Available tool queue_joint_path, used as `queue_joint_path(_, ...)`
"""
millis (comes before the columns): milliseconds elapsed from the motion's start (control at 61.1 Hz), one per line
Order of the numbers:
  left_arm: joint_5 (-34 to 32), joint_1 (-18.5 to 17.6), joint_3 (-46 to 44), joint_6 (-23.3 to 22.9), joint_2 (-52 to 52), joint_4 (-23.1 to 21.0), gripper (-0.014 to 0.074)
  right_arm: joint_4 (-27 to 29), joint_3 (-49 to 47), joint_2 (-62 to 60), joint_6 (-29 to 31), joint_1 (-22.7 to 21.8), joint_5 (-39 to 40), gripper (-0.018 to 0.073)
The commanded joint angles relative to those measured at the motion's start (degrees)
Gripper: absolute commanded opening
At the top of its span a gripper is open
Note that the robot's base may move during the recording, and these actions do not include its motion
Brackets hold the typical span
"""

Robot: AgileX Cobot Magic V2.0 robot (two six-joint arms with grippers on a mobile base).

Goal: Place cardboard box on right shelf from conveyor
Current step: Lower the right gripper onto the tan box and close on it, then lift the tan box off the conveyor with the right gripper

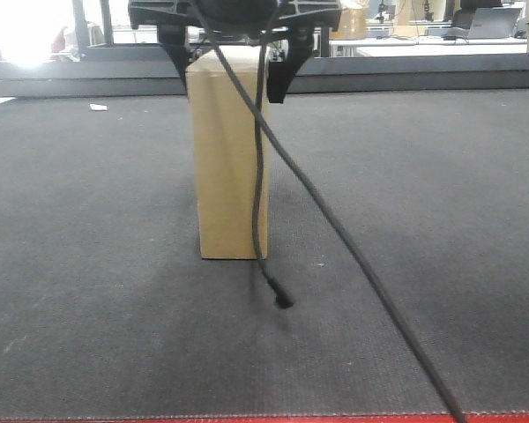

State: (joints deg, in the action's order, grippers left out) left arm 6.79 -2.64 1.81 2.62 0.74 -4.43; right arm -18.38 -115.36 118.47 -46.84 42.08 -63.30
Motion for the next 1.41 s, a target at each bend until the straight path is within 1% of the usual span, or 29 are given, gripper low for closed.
queue_joint_path(0, -5.04, -0.22, 0.54, 0.01, 0.82, -0.34, -0.0116, -1.62, -2.18, -4.41, 0.57, -0.43, 2.01, 0.0346)
queue_joint_path(16, -5.04, -0.22, 0.54, 0.01, 0.82, -0.34, -0.0116, -1.39, -2.18, -4.60, 0.91, -0.50, 2.17, 0.0303)
queue_joint_path(65, -5.04, -0.22, 0.54, 0.01, 0.82, -0.34, -0.0116, -0.43, -2.18, -5.34, 3.00, -1.10, 2.88, 0.0215)
queue_joint_path(147, -5.04, -0.22, 0.54, 0.01, 0.82, -0.34, -0.0116, 1.64, -2.18, -6.75, 7.27, -2.06, 3.99, 0.0141)
queue_joint_path(311, -5.04, -0.22, 0.54, 0.01, 0.82, -0.34, -0.0116, 4.75, -2.18, -10.70, 17.57, -4.65, 4.72, 0.0141)
queue_joint_path(409, -5.04, -0.22, 0.54, 0.01, 0.82, -0.34, -0.0116, 5.86, -1.46, -13.87, 25.12, -6.68, 4.39, 0.0141)
queue_joint_path(491, -5.04, -0.22, 0.54, 0.01, 0.82, -0.34, -0.0116, 6.85, 0.79, -16.71, 30.51, -8.55, 4.04, 0.0141)
queue_joint_path(572, -5.04, -0.22, 0.54, 0.01, 0.82, -0.34, -0.0116, 7.57, 6.07, -21.23, 35.11, -10.41, 4.60, 0.0141)
queue_joint_path(720, -5.04, -0.22, 0.54, 0.01, 0.82, -0.34, -0.0116, 7.78, 18.16, -30.82, 37.38, -12.80, 9.81, 0.0141)
queue_joint_path(850, -5.04, -0.22, 0.54, 0.01, 0.82, -0.34, -0.0116, 7.78, 32.13, -41.51, 38.29, -14.61, 17.47, 0.0141)
queue_joint_path(1047, -5.04, -0.22, 0.54, 0.01, 0.82, -0.34, -0.0116, 8.11, 49.73, -55.76, 38.50, -14.77, 25.30, 0.0141)
queue_joint_path(1243, -5.04, -0.22, 0.54, 0.01, 0.82, -0.34, -0.0116, 8.21, 62.44, -69.31, 38.50, -14.77, 26.80, 0.0141)
queue_joint_path(1259, -5.04, -0.22, 0.54, 0.01, 0.82, -0.34, -0.0116, 8.21, 65.21, -72.77, 38.50, -14.77, 26.80, 0.0141)
queue_joint_path(1390, -5.04, -0.22, 0.54, 0.01, 0.82, -0.34, -0.0116, 8.21, 70.00, -81.68, 38.50, -14.77, 26.22, 0.0141)
